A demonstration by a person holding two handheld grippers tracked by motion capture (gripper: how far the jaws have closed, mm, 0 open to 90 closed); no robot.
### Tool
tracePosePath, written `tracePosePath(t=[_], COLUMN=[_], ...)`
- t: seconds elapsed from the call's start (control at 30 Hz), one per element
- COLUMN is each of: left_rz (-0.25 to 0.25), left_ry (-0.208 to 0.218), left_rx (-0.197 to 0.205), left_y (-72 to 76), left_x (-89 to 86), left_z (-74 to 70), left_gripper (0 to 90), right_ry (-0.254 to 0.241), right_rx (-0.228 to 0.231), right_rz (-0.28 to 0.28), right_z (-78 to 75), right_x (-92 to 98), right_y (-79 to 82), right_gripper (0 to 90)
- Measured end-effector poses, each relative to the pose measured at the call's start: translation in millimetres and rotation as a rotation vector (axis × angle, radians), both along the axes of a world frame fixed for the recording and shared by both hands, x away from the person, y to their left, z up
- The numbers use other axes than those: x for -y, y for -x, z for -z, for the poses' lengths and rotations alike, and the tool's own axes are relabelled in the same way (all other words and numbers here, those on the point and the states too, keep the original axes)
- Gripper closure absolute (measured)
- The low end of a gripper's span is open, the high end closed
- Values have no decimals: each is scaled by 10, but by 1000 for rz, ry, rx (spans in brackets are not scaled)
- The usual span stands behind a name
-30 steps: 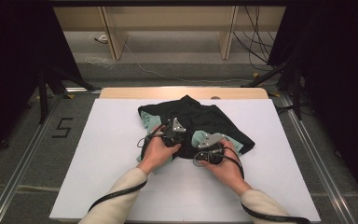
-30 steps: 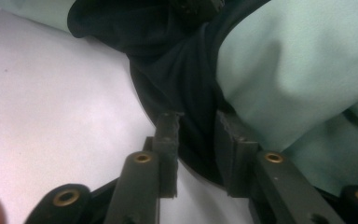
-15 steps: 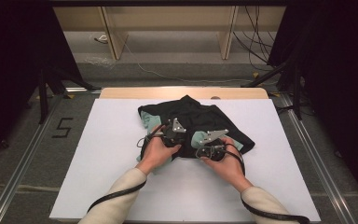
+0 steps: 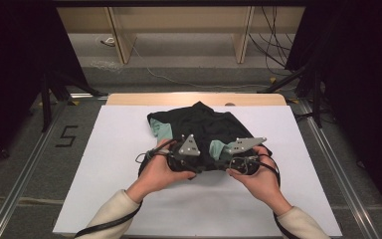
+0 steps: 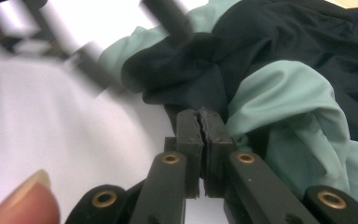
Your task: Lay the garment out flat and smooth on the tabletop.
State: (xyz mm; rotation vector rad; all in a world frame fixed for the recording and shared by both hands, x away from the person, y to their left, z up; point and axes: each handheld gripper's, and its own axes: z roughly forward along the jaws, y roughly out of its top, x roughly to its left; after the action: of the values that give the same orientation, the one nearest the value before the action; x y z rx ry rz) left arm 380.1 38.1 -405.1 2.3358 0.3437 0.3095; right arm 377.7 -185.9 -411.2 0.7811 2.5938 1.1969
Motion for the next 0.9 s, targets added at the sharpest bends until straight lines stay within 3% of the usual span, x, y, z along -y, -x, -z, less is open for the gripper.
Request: tracePosePath(t=[0.13,0.2,0.23,0.3,0.37,0.43,0.47,0.57,0.67,0.73,0.83,0.9], left_rz=[44,50,43,13,-35,-73,-87,-117,-121,-117,-119,-116], left_ry=[-55,-88,-88,-67,-50,-30,-24,-1,11,16,33,31], left_rx=[91,127,129,124,142,155,159,167,177,186,195,203], left_y=[12,-14,-22,-29,-44,-62,-71,-86,-87,-82,-59,-59], left_x=[163,206,217,219,206,177,159,114,106,114,123,117], left_z=[158,236,257,264,239,215,205,186,168,155,129,108], left_gripper=[389,497,594,773,849,857,858,858,857,857,857,856], right_ry=[-4,-6,-8,-10,-17,-31,-30,10,63,108,175,155], right_rx=[-2,0,4,12,18,27,40,89,48,40,76,94], right_rz=[-13,-21,-27,-27,-29,-26,-20,-12,-47,-42,-41,-42], right_z=[-36,-53,-60,-61,-54,-52,-59,-64,48,182,328,370], right_x=[-43,-70,-79,-77,-58,-16,7,98,173,204,192,154], right_y=[25,43,48,44,32,18,14,-6,-6,-16,-80,-127], right_gripper=[880,880,892,890,882,820,747,602,466,441,441,478])
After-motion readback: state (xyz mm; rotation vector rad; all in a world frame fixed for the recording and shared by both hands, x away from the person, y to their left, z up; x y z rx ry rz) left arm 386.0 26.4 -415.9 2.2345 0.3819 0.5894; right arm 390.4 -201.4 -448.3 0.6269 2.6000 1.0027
